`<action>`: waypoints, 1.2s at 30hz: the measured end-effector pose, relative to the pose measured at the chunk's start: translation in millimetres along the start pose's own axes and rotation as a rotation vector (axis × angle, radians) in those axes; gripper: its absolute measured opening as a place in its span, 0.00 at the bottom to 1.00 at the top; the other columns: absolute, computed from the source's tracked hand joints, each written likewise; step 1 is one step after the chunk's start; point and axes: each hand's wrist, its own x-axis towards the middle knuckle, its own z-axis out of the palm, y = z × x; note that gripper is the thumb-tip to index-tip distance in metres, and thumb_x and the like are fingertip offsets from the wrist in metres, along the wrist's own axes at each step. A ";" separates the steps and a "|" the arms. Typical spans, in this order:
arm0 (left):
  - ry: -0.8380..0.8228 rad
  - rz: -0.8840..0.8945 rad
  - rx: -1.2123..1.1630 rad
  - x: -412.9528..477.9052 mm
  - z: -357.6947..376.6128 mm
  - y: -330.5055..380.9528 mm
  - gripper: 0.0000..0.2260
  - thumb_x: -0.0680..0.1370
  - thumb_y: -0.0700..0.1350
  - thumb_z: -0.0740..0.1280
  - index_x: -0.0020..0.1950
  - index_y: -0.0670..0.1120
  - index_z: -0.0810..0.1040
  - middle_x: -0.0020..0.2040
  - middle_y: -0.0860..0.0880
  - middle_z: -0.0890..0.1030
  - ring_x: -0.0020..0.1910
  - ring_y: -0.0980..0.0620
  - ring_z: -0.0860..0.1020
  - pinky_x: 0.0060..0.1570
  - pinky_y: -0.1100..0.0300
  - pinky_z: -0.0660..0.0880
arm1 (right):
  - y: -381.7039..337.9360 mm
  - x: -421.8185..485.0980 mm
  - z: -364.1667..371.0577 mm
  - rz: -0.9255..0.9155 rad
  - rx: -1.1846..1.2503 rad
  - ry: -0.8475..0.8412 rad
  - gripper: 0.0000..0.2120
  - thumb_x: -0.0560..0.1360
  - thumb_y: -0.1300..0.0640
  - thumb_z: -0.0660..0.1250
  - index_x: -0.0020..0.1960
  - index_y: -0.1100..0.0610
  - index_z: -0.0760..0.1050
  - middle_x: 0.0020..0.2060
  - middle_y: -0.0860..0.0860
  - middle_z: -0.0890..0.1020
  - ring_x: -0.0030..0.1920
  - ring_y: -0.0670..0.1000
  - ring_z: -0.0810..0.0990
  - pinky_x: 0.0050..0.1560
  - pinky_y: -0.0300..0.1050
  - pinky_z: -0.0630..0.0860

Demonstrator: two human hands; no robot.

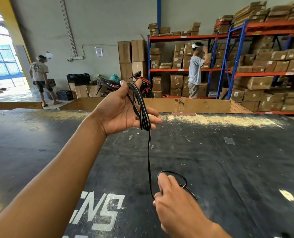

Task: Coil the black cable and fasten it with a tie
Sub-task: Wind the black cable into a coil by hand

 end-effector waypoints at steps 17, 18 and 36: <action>-0.052 0.048 -0.056 -4.0 4.3 1.4 0.24 0.80 0.67 0.48 0.75 0.66 0.63 0.65 0.21 0.66 0.62 0.18 0.70 0.52 0.29 0.76 | 20.9 1.4 35.2 -0.226 0.524 0.334 0.26 0.60 0.75 0.58 0.53 0.55 0.75 0.45 0.50 0.83 0.44 0.51 0.82 0.46 0.41 0.80; -0.065 0.049 -0.056 -4.3 5.2 0.8 0.24 0.80 0.67 0.48 0.75 0.66 0.62 0.66 0.21 0.66 0.62 0.18 0.70 0.52 0.30 0.76 | 21.6 1.5 39.4 -0.224 0.605 0.327 0.24 0.61 0.74 0.57 0.50 0.53 0.75 0.45 0.50 0.83 0.44 0.50 0.82 0.45 0.44 0.81; -0.437 0.028 -0.153 -18.2 23.5 -4.3 0.25 0.80 0.66 0.47 0.77 0.67 0.55 0.74 0.24 0.53 0.71 0.22 0.55 0.62 0.29 0.62 | 50.0 11.2 22.8 0.073 1.610 -0.074 0.10 0.81 0.54 0.63 0.46 0.55 0.82 0.28 0.47 0.66 0.26 0.43 0.59 0.25 0.36 0.56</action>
